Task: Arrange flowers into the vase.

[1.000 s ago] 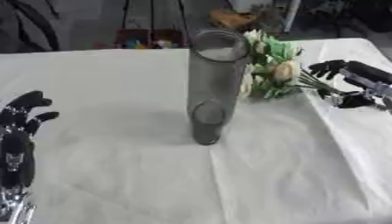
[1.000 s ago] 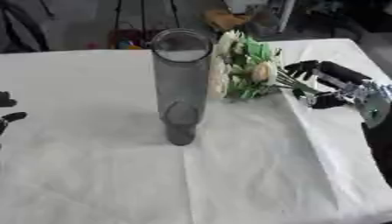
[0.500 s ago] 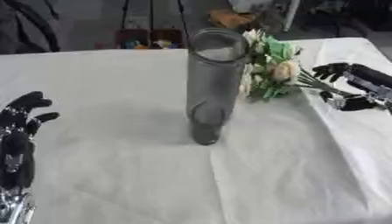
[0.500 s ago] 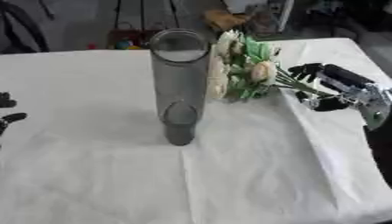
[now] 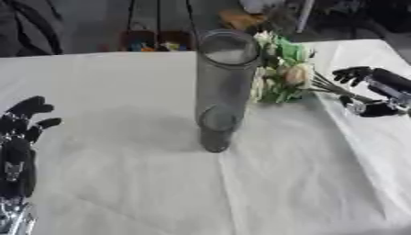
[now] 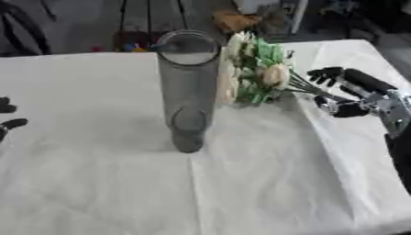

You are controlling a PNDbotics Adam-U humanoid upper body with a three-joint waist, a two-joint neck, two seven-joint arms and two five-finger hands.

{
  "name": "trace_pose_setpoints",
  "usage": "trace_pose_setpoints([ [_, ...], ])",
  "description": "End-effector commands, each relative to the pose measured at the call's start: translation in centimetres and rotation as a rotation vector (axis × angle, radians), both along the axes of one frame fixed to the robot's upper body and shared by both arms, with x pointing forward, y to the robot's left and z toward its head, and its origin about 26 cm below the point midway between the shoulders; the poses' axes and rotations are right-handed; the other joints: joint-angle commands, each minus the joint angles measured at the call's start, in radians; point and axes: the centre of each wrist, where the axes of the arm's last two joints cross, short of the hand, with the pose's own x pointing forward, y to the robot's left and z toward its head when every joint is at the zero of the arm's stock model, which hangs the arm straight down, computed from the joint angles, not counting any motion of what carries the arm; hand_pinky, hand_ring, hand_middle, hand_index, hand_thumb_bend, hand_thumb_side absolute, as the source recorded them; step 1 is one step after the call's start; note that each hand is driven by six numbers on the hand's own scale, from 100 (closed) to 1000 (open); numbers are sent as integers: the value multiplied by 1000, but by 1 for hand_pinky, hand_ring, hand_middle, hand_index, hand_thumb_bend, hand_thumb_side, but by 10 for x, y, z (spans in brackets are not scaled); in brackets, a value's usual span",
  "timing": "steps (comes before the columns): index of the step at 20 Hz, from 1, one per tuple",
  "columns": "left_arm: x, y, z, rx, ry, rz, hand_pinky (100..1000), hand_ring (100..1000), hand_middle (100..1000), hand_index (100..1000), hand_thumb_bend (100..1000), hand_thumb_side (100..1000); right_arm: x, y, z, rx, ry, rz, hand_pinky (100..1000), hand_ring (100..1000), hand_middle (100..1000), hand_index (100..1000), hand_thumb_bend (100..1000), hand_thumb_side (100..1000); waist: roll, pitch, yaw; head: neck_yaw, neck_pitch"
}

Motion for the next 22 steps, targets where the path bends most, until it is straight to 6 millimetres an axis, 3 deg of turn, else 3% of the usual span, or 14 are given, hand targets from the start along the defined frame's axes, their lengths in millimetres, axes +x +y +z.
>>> trace_pose_setpoints([
  [1,1,-1,9,5,-31,-10,711,931,634,796,960,767,-3,-17,25,-34,-49,-35,673,771,783,955,174,100,0,-18,-1,-4,-2],
  [22,1,-2,9,2,-29,-14,712,932,635,795,962,767,-1,-19,23,-38,-58,-58,669,755,782,953,171,100,4,-19,10,-6,0],
])
